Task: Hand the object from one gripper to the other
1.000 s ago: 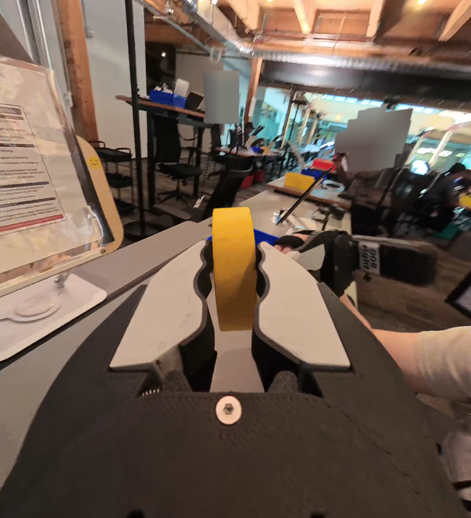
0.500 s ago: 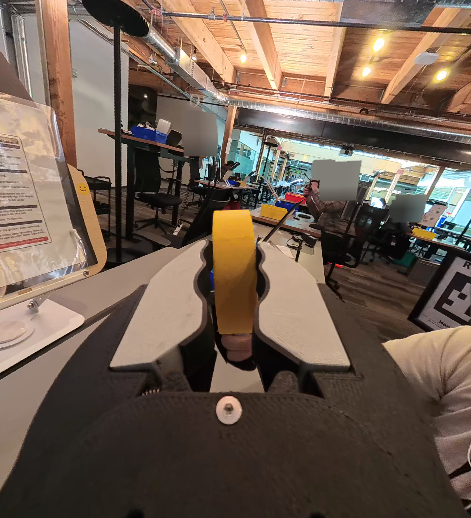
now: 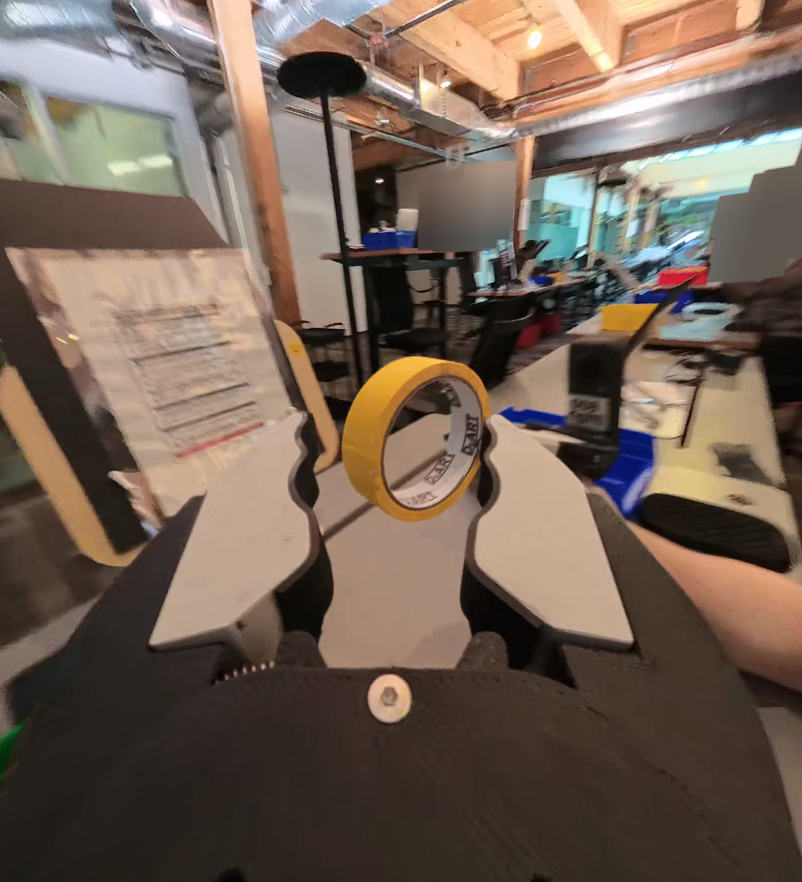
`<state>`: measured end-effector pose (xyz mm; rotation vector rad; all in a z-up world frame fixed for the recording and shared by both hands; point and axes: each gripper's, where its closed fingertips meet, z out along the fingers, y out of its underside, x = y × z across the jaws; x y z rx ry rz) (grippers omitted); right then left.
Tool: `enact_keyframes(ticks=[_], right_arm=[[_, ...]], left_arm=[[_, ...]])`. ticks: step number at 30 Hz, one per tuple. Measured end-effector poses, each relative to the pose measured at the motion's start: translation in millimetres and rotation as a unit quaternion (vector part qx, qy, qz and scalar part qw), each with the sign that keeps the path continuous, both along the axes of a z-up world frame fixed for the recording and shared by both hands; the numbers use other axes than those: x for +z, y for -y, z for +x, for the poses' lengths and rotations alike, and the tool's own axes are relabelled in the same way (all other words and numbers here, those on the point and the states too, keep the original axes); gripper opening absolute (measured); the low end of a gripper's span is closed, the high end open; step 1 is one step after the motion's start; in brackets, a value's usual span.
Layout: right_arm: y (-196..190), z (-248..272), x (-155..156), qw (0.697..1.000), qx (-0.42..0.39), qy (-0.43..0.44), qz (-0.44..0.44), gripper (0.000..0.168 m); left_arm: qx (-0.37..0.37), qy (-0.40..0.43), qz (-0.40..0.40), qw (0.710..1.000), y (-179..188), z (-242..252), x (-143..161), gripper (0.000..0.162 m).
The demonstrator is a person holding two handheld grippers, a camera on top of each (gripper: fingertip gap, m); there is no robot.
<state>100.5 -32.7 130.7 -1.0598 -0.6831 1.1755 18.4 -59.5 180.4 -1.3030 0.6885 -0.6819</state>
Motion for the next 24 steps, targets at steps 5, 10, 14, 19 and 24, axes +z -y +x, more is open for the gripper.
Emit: enact_keyframes(ticks=[5,10,14,19,24], right_arm=[[-4.0,25.7,15.8,0.979,-0.153,0.096,0.097,0.027],[16.4,37.6,27.7,0.868,-0.302,0.240,0.313,0.027],[40.9,24.7,6.7,0.760,-0.284,0.356,0.465,0.027],[44.3,20.4,-2.3,0.717,-0.284,0.405,0.491,0.028],[44.7,24.3,-4.6,0.704,-0.279,0.427,0.493,0.027]], left_arm=[[0.150,-0.117,0.143,0.971,-1.8,9.4,5.6,0.062],[0.157,-0.219,0.269,0.925,15.5,47.9,-4.7,0.055],[0.115,-0.245,0.316,0.909,34.4,62.9,-11.5,0.056],[0.107,-0.325,0.304,0.889,33.5,68.9,-35.3,0.052],[0.087,-0.364,0.282,0.883,33.4,71.6,-51.7,0.051]])
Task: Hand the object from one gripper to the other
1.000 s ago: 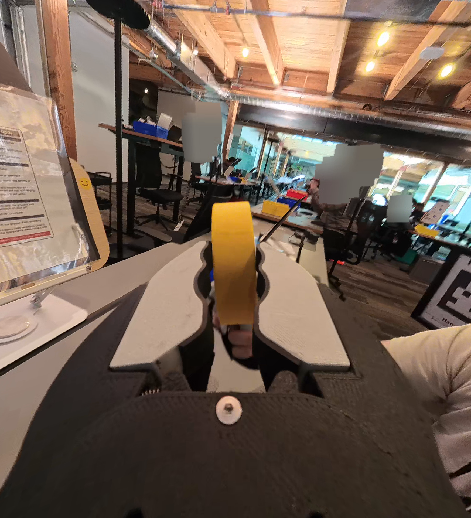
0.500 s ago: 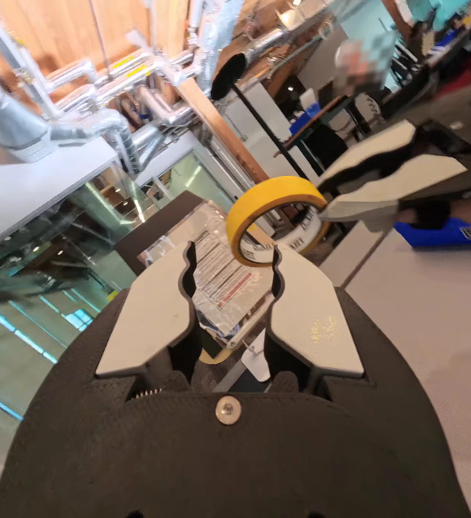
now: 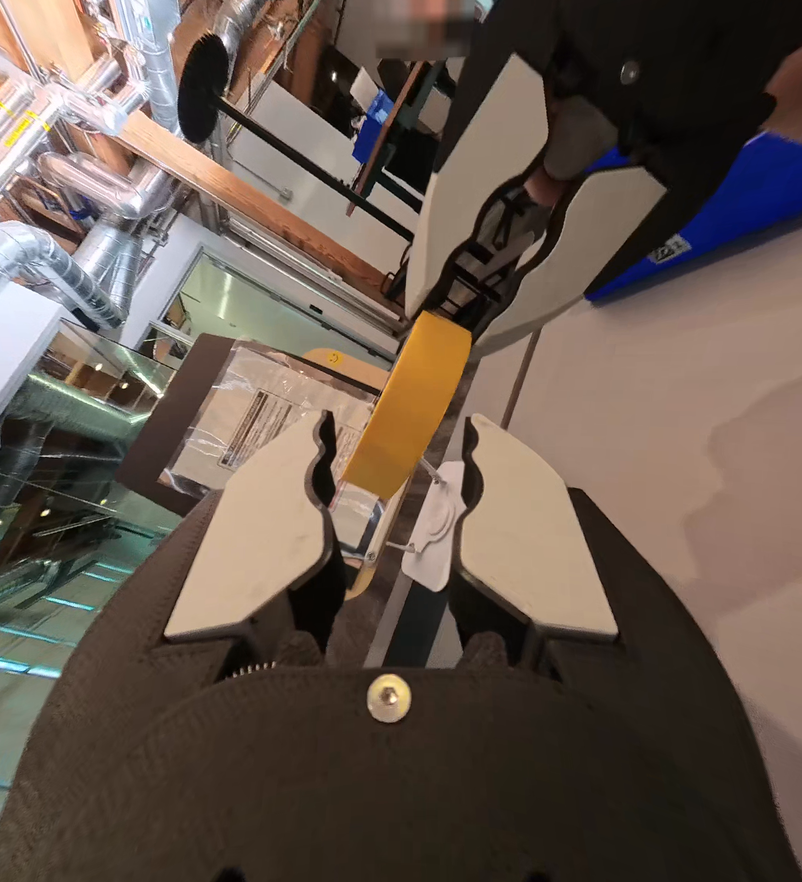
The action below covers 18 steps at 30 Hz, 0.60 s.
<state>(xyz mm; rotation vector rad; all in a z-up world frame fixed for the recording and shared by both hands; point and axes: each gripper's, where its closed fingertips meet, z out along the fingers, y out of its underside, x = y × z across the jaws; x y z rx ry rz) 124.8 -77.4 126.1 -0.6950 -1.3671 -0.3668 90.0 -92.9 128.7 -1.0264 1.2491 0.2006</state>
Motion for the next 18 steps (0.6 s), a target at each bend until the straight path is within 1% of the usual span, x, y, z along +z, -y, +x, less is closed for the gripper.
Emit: enact_keyframes(ticks=[5,8,9,11,12,15,18], right_arm=[[2.5,3.6,-9.3,0.999,-0.011,0.045,-0.002,0.027],[0.8,7.2,-12.2,0.998,-0.024,0.061,0.001,0.027],[0.7,8.5,-11.7,0.998,-0.024,0.060,0.001,0.027],[-0.1,11.9,-12.4,0.998,-0.030,0.063,-0.004,0.027],[-0.6,13.6,-12.5,0.997,-0.035,0.064,-0.003,0.027],[-1.5,21.3,-4.0,0.997,-0.053,0.052,0.022,0.028],[3.3,31.6,18.9,0.997,-0.044,-0.013,0.066,0.029]], left_arm=[[0.040,-0.044,0.033,0.998,-16.2,1.1,-10.1,0.051],[0.042,-0.074,0.039,0.996,-23.2,6.7,-21.4,0.037],[0.041,-0.086,0.045,0.994,-24.8,9.1,-24.5,0.029],[0.053,-0.109,0.067,0.990,-29.8,13.0,-28.3,0.026],[0.061,-0.114,0.065,0.990,-32.4,14.8,-29.3,0.026],[0.065,-0.087,0.062,0.992,-36.2,23.1,-21.4,0.026],[0.042,-0.024,0.048,0.998,-30.3,30.4,-4.8,0.026]])
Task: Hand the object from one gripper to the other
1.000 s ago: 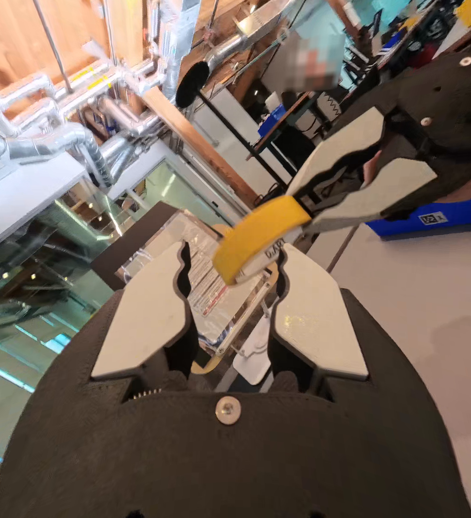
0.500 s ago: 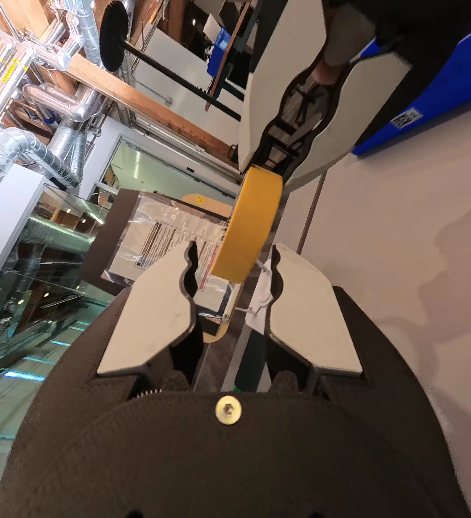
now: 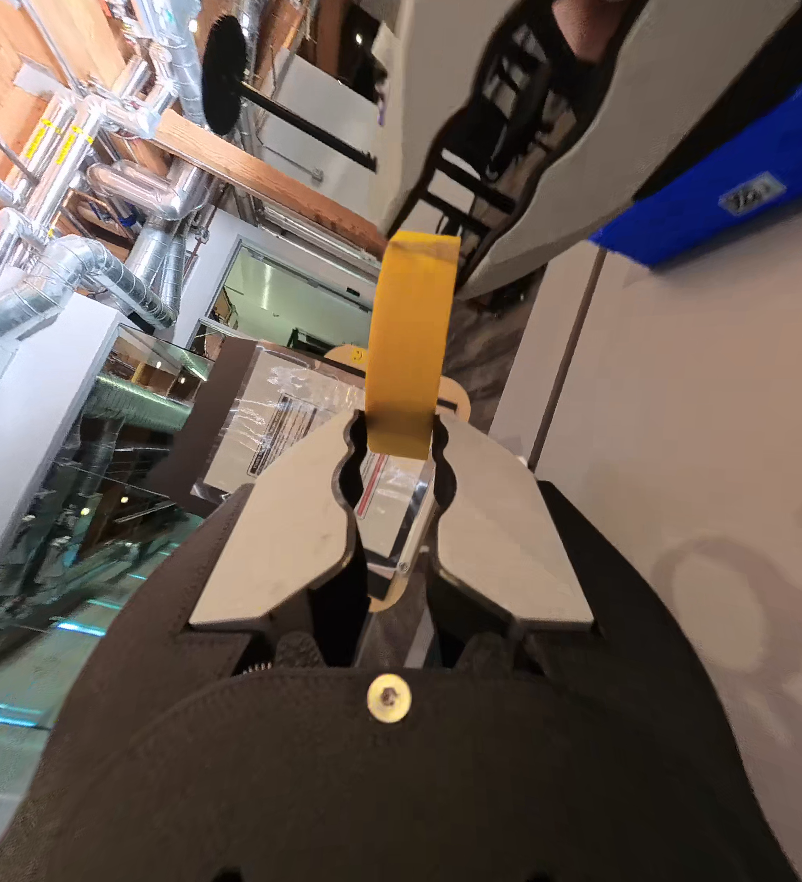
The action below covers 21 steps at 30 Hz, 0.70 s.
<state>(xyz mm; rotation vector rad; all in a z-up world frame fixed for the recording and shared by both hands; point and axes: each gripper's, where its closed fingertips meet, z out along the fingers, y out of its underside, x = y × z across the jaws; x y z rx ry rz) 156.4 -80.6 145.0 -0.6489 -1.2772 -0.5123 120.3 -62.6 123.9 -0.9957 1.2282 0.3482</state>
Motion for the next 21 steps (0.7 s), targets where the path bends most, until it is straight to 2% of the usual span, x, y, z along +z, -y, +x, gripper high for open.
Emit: enact_keyframes(ticks=[4,6,8,9,11,14,17,19,21], right_arm=[[8.2,14.6,24.7,0.991,0.072,-0.108,-0.037,0.037],[13.1,22.2,35.5,0.974,0.133,-0.167,-0.070,0.040],[15.1,32.0,44.8,0.946,0.202,-0.229,-0.111,0.041],[14.2,37.2,47.7,0.924,0.240,-0.260,-0.143,0.041],[10.1,45.0,49.5,0.861,0.327,-0.313,-0.231,0.043],[-5.7,49.1,41.9,0.761,0.413,-0.354,-0.354,0.058],[-1.5,39.5,32.2,0.694,0.475,-0.333,-0.427,0.071],[13.6,36.0,38.2,0.654,0.521,-0.325,-0.441,0.073],[23.3,31.9,43.5,0.642,0.537,-0.321,-0.443,0.073]], left_arm=[[-0.020,0.080,-0.018,0.996,9.3,-6.6,24.0,0.026],[-0.046,0.118,-0.035,0.991,14.4,-9.5,32.7,0.026],[-0.090,0.169,-0.068,0.979,21.1,-10.4,42.0,0.025],[-0.117,0.195,-0.091,0.970,25.1,-10.2,46.6,0.025],[-0.176,0.255,-0.132,0.942,36.7,-9.8,59.9,0.025],[-0.289,0.340,-0.203,0.872,61.1,-7.7,81.0,0.025],[-0.368,0.394,-0.274,0.797,70.5,-3.3,89.8,0.025],[-0.389,0.405,-0.301,0.771,68.3,3.5,87.5,0.025],[-0.395,0.409,-0.323,0.756,63.0,11.0,83.0,0.025]])
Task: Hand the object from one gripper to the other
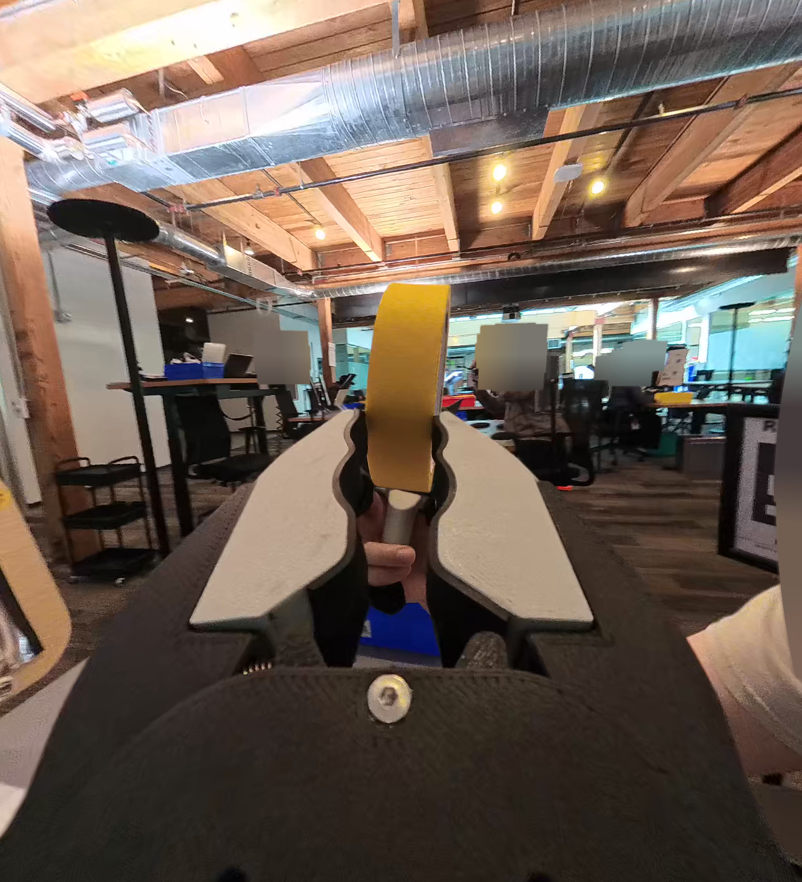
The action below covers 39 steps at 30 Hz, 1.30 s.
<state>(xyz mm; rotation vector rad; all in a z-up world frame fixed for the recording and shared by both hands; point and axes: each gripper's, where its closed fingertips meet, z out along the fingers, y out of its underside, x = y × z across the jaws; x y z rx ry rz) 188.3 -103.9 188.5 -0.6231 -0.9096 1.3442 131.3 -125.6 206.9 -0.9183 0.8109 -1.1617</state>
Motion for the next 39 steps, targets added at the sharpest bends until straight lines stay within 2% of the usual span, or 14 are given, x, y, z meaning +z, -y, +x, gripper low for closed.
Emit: enact_keyframes(ticks=[3,7,10,12,15,22,26,28,29,33,35,37,39], right_arm=[[5.1,-8.4,-2.6,0.999,-0.015,0.026,0.013,0.073],[12.0,-6.5,-0.5,0.999,0.017,0.031,0.000,0.070],[6.8,-6.1,-1.5,0.999,0.031,0.035,-0.025,0.060],[5.3,-4.2,-1.2,0.998,0.046,0.031,-0.033,0.045],[-2.2,-4.8,-4.5,0.997,0.044,0.036,-0.048,0.038],[-29.6,-25.1,-37.5,0.985,-0.047,0.151,-0.075,0.044],[-35.8,-36.2,-47.8,0.975,-0.009,0.172,-0.138,0.047],[-35.6,-43.0,-49.5,0.971,0.026,0.170,-0.167,0.039],[-35.9,-45.6,-49.7,0.968,0.043,0.172,-0.179,0.029],[-48.3,-41.1,-39.1,0.960,0.078,0.121,-0.239,0.029],[-56.5,-31.1,-30.4,0.949,0.110,0.071,-0.288,0.029],[-68.0,-19.9,-25.0,0.928,0.145,0.015,-0.343,0.029],[-84.0,-10.2,-26.2,0.896,0.172,-0.037,-0.408,0.029]], left_arm=[[-0.035,0.005,-0.036,0.999,-4.9,8.9,-5.4,0.025],[-0.062,0.017,-0.067,0.996,-11.6,14.9,-10.0,0.025],[-0.076,0.022,-0.088,0.993,-17.7,17.8,-13.8,0.025],[-0.075,0.026,-0.104,0.991,-24.6,17.7,-16.4,0.025],[-0.078,0.031,-0.133,0.988,-33.9,15.3,-19.8,0.025],[-0.032,0.048,-0.137,0.989,-50.5,-2.7,-16.8,0.025],[-0.005,0.063,-0.126,0.990,-54.9,-15.6,-11.0,0.025],[0.006,0.072,-0.119,0.990,-56.3,-20.3,-8.6,0.025],[0.020,0.074,-0.114,0.991,-58.6,-22.4,-8.1,0.025],[0.072,0.046,-0.100,0.991,-64.8,-28.1,-10.5,0.026],[0.121,0.029,-0.071,0.990,-68.3,-33.3,-9.0,0.046],[0.198,0.006,-0.002,0.980,-69.4,-40.8,-5.6,0.057],[0.299,-0.050,0.112,0.946,-66.8,-42.4,-7.0,0.057]])
